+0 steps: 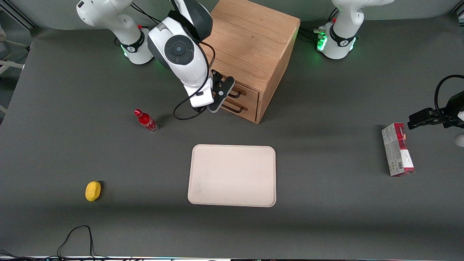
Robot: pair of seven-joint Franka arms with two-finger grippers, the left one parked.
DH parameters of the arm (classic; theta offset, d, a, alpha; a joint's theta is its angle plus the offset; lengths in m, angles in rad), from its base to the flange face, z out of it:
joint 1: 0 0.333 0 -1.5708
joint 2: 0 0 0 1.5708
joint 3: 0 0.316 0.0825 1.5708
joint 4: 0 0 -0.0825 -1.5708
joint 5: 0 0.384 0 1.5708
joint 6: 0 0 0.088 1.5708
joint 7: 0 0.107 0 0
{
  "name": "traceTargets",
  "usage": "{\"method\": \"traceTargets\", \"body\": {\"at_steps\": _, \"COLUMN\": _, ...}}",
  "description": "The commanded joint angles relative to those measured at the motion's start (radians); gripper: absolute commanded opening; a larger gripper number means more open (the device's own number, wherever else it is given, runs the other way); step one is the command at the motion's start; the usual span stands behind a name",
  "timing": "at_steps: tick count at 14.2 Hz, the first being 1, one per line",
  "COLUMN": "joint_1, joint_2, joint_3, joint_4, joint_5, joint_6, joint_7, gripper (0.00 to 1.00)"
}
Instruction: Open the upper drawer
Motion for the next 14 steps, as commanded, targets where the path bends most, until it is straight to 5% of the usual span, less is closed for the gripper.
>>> {"method": "traceTargets", "body": {"at_steps": 1, "joint_1": 0.005, "joint_2": -0.003, "joint_3": -0.009, "joint_4": -0.041, "joint_5": 0.013, "joint_6": 0.046, "joint_7": -0.065, "gripper": 1.00}}
{"method": "traceTargets", "body": {"at_steps": 14, "joint_1": -0.007, "joint_2": 0.039, "joint_3": -0.011, "joint_4": -0.019, "joint_5": 0.004, "joint_6": 0.080, "joint_7": -0.096, "gripper": 1.00}}
